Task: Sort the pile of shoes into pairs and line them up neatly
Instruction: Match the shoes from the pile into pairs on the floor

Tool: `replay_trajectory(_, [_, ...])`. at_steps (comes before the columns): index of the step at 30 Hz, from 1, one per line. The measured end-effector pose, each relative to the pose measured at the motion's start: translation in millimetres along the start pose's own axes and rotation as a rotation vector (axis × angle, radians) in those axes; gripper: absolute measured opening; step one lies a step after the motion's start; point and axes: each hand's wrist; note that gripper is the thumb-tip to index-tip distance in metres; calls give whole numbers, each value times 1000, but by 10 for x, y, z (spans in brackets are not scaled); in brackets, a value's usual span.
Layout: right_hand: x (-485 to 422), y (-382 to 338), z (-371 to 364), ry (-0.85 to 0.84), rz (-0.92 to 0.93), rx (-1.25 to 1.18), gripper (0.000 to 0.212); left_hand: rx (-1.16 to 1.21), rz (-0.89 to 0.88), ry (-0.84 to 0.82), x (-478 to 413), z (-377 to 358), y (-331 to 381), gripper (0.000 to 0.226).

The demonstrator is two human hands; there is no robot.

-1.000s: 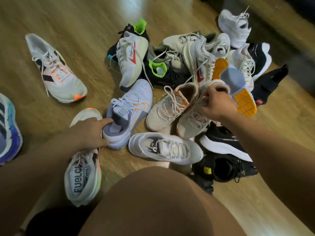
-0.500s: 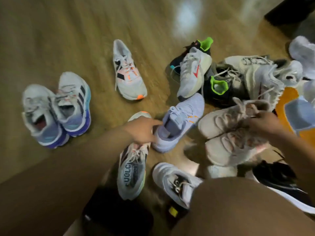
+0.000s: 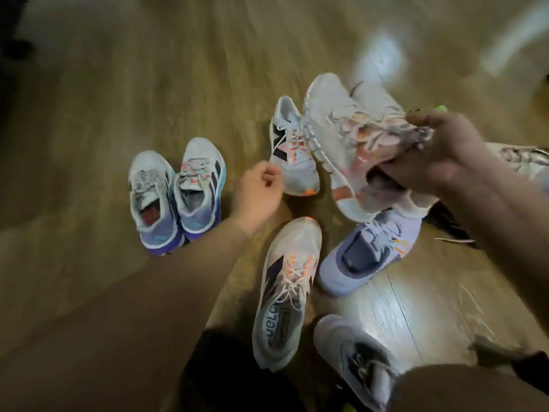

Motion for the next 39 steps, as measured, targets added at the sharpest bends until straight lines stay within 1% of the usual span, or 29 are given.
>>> replay_trajectory(2, [-124, 291, -485, -9, -103, -55, 63, 28, 1, 229, -18, 103, 149, 9])
replay_trajectory(3, [-230, 407, -631, -23, -117, -88, 60, 73, 1, 332, -36, 167, 226, 8])
replay_trajectory(4, [-318, 550, -758, -27, -129, -157, 57, 113, 0, 387, -63, 222, 261, 6])
replay_trajectory(5, [-390, 710, -874, -19, -140, -197, 54, 115, -8, 395, -93, 274, 248, 2])
replay_trajectory(6, [-450, 856, -975, 9, -139, -213, 50, 76, -13, 380, -111, 332, 199, 4])
replay_trajectory(7, [-514, 988, -1063, 47, -153, -231, 46, 22, -11, 358, -127, 386, 93, 10])
replay_trajectory(10, [-733, 1339, -1196, 53, -216, -290, 40, -132, 14, 305, -105, 531, -235, 38])
replay_trajectory(12, [-868, 1498, -1169, 43, -246, -334, 33, -222, 19, 203, -68, 517, -431, 52])
replay_trajectory(14, [-969, 1593, -1081, 68, -240, -306, 28, -268, 70, 106, -88, 480, -552, 68])
replay_trajectory(16, [-1043, 1641, -931, 85, -214, -160, 33, -293, 111, 68, -162, 466, -594, 74])
replay_trajectory(17, [-1075, 1648, -860, 65, -207, -64, 35, -286, 127, 53, -205, 468, -589, 70])
replay_trajectory(18, [-1095, 1644, -796, 28, -199, 48, 31, -266, 145, 44, -235, 479, -557, 63])
replay_trajectory(20, [-1118, 1604, -677, -24, -174, 296, 18, -215, 198, 46, -294, 463, -525, 51])
replay_trajectory(22, [-1118, 1595, -576, 8, -61, 529, 11, -168, 268, 61, -324, 455, -484, 49])
replay_trajectory(23, [-1123, 1605, -502, 50, 50, 658, 14, -124, 303, 39, -342, 443, -488, 49])
replay_trajectory(25, [-1153, 1619, -310, 137, 322, 1015, 31, -56, 357, -121, -318, 411, -476, 47])
replay_trajectory(26, [-1180, 1607, -205, 162, 425, 1222, 42, -48, 360, -219, -292, 380, -487, 46])
replay_trajectory(27, [-1198, 1576, -106, 186, 469, 1440, 55, -87, 330, -304, -270, 345, -503, 41])
replay_trajectory(28, [-1218, 1542, -17, 206, 478, 1652, 70, -167, 262, -346, -250, 325, -498, 33])
replay_trajectory(29, [-1259, 1510, 60, 218, 468, 1832, 84, -262, 181, -342, -247, 339, -494, 24])
replay_trajectory(30, [-1305, 1488, 105, 235, 454, 1953, 94, -366, 99, -276, -252, 393, -490, 21])
replay_trajectory(32, [-1365, 1488, 93, 265, 431, 2041, 107, -636, 9, -52, -283, 585, -547, 28])
replay_trajectory(33, [-1392, 1509, 51, 280, 416, 2046, 107, -773, 20, 44, -291, 720, -638, 35])
replay_trajectory(34, [-1412, 1533, -19, 286, 409, 2045, 101, -859, 93, 111, -274, 862, -747, 46])
replay_trajectory(35, [-1427, 1563, -95, 288, 384, 2027, 90, -885, 209, 151, -230, 1003, -861, 59])
replay_trajectory(37, [-1435, 1605, -255, 281, 328, 1937, 55, -805, 421, 172, -135, 1210, -1046, 87])
replay_trajectory(38, [-1449, 1623, -322, 270, 312, 1859, 39, -754, 467, 161, -125, 1251, -1097, 96])
replay_trajectory(39, [-1454, 1638, -391, 260, 305, 1793, 31, -719, 478, 137, -138, 1260, -1117, 101])
Point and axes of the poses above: each hand's wrist, its own x-axis away from the middle knuckle, its own z-axis out of the back of the hand, y = z × x, and after that the axes turned 7 degrees about y, right-handed
